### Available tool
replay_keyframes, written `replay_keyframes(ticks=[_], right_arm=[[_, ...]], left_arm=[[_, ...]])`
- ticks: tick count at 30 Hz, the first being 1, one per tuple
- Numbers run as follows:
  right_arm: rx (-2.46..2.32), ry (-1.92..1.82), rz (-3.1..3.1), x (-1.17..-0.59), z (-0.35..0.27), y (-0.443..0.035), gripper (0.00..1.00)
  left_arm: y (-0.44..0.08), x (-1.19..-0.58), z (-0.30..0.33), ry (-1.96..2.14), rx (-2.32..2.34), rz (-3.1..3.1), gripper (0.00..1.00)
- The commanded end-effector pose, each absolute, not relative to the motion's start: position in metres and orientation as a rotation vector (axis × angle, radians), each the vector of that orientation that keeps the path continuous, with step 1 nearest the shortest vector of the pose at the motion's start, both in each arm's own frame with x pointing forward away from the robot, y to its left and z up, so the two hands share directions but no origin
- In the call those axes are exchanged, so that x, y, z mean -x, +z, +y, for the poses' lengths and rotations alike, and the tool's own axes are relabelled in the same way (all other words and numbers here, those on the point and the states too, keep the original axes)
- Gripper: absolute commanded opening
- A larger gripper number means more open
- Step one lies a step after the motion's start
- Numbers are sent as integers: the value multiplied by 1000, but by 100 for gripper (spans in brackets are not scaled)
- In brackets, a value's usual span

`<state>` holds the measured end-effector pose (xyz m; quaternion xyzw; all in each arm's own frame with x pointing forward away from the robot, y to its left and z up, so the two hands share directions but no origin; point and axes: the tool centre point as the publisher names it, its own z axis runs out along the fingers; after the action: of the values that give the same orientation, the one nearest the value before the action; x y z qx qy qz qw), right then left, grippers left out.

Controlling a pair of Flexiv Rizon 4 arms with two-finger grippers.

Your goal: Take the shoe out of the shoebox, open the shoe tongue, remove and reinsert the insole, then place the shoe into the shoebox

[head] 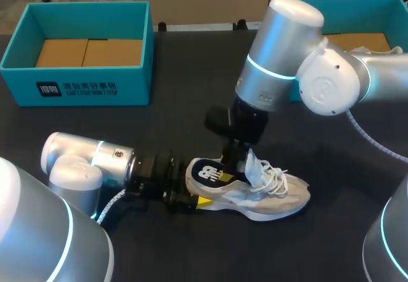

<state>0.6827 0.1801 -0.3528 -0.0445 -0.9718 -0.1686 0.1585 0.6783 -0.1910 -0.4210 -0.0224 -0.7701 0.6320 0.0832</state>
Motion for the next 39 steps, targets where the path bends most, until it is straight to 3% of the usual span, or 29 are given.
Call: replay_keyframes(ticks=[1,24,26,27,28,39], right_arm=[[122,-500,-2761,-682,180,-358,45],[179,-566,-2690,-668,162,-364,40],[178,-572,-2689,-667,163,-363,29],[178,-576,-2690,-667,164,-361,9],[175,-585,-2692,-667,165,-359,0],[12,-654,-2703,-669,188,-328,0]], left_arm=[[-425,-680,-192,1886,66,-2300,0],[-425,-680,-192,1886,66,-2300,0],[-425,-680,-192,1886,66,-2300,0],[-425,-680,-192,1886,66,-2300,0],[-425,-680,-192,1886,66,-2300,0],[-425,-680,-192,1886,66,-2300,0]])
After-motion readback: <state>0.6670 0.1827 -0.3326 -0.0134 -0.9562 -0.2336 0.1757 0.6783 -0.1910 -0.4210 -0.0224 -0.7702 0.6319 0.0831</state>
